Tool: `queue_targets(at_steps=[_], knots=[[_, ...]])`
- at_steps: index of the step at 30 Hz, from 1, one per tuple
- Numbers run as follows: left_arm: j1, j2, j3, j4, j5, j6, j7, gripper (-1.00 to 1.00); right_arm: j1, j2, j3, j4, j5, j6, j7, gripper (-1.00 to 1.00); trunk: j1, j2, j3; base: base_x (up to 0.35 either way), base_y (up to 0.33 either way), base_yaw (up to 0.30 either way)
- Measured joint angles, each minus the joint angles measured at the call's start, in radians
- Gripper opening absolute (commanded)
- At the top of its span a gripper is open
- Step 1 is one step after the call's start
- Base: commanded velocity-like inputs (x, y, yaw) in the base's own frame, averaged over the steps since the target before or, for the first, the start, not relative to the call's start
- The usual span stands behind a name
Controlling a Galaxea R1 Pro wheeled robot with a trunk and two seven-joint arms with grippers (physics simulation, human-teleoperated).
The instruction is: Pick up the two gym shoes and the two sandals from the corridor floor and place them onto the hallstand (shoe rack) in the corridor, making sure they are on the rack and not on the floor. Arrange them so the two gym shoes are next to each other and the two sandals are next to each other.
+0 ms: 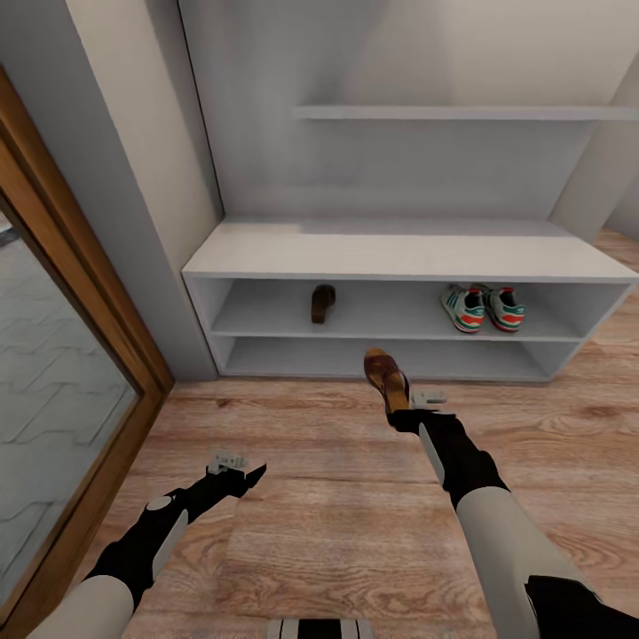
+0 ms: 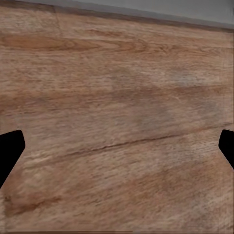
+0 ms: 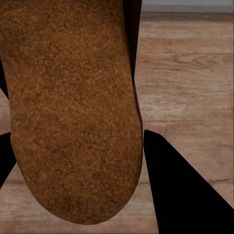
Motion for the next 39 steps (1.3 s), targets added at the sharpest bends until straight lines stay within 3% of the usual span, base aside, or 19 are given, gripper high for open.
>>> queue_targets(at_steps=[7, 22, 39], knots=[[0.0, 0.0, 0.0, 0.0, 0.0, 0.0, 0.0, 1.0, 0.0, 0.0, 0.0, 0.0, 0.0, 0.0, 0.0, -1.0, 0.003, -0.002, -0.027, 0.0, 0.0, 0.0], [0.0, -0.001, 0.0, 0.0, 0.0, -0.001, -0.022, 1.0, 0.0, 0.0, 0.0, 0.0, 0.0, 0.0, 0.0, -1.0, 0.003, -0.002, -0.027, 0.007, 0.002, 0.0], [0.0, -0.003, -0.001, 0.0, -0.001, -0.001, -0.022, 1.0, 0.0, 0.0, 0.0, 0.0, 0.0, 0.0, 0.0, -1.0, 0.003, -0.002, -0.027, 0.197, 0.075, 0.0]])
